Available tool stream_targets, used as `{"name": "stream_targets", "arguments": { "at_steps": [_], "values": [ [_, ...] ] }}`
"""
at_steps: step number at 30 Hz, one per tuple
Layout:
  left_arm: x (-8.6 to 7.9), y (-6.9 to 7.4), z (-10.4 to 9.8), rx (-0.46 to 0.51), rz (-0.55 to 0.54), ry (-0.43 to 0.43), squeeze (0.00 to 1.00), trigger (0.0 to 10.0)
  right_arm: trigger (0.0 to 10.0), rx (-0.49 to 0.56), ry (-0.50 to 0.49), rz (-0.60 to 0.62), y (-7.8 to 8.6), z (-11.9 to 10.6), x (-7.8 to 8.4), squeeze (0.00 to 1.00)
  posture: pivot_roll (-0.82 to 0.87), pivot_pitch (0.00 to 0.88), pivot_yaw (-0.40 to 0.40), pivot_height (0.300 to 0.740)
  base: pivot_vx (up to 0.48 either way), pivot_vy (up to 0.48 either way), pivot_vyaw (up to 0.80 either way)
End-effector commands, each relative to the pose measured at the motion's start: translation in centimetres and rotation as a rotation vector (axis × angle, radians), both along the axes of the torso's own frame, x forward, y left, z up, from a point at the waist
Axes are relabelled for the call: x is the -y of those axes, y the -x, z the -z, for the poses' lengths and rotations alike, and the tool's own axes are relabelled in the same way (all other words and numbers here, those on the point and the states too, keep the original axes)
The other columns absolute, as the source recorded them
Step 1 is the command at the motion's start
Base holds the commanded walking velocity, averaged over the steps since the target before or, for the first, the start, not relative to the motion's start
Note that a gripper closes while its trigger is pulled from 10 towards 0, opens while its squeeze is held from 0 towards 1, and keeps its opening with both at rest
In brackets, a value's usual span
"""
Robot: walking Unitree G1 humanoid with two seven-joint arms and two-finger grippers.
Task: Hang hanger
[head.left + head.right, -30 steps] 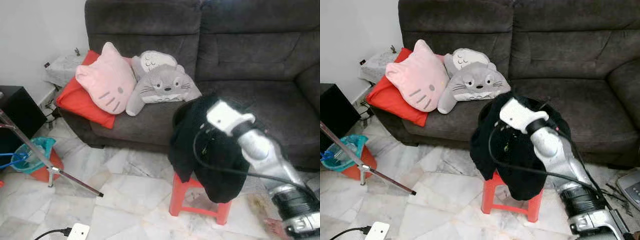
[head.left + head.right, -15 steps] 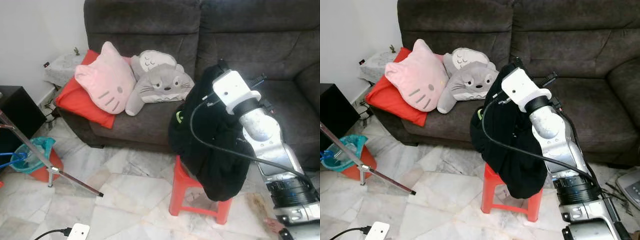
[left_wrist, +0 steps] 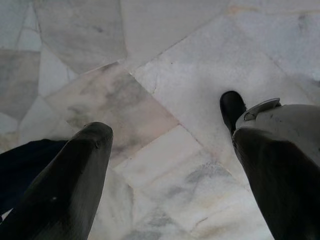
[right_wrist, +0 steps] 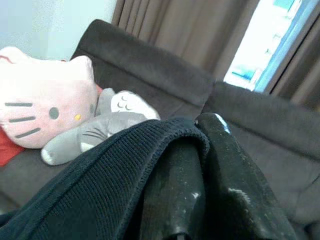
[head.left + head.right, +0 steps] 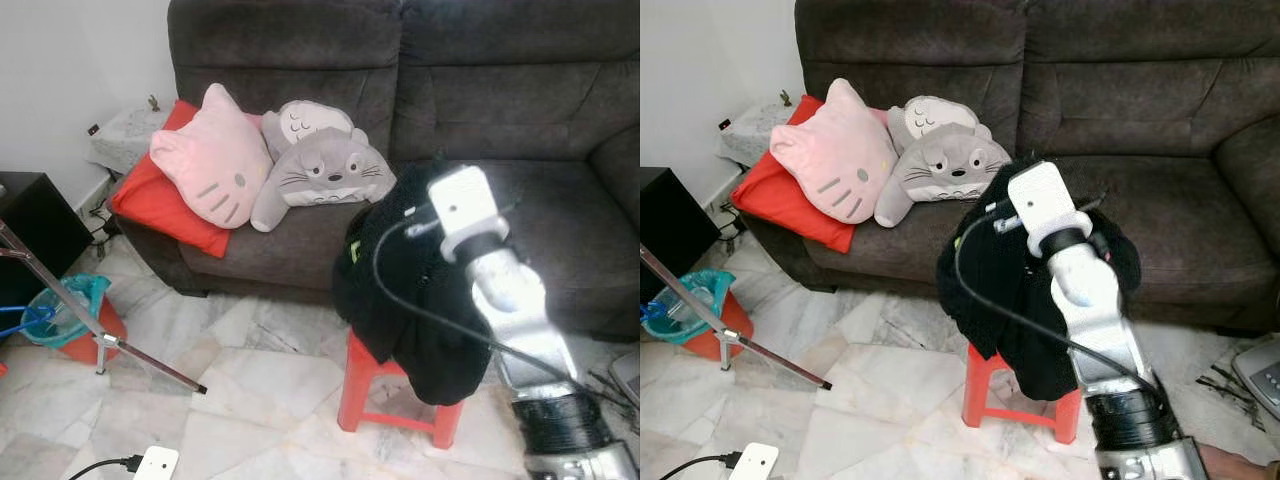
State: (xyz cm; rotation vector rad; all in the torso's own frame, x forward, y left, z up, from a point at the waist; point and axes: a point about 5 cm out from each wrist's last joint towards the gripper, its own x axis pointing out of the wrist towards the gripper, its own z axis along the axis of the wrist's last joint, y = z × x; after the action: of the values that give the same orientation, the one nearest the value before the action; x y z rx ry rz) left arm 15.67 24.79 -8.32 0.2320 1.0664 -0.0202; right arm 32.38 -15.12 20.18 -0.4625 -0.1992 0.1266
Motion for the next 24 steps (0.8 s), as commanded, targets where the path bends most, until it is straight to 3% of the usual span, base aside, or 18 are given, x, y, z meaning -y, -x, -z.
{"name": "stream_targets", "arguments": {
  "at_steps": [1,24],
  "values": [
    [-0.48,0.25,-0.03,-0.014,0.008,-0.016,0.0,10.0,10.0,0.019,-0.04,-0.003,0.43,-0.52,-0.44,0.0,-0.06,0.0,0.096,0.74,0.0,0.0,0.0],
    [-0.45,0.47,0.04,-0.017,0.008,0.005,0.0,10.0,10.0,0.036,-0.081,0.079,0.45,-0.74,-0.31,0.0,-0.06,0.0,0.101,0.74,-0.022,0.0,0.0]
  ]
}}
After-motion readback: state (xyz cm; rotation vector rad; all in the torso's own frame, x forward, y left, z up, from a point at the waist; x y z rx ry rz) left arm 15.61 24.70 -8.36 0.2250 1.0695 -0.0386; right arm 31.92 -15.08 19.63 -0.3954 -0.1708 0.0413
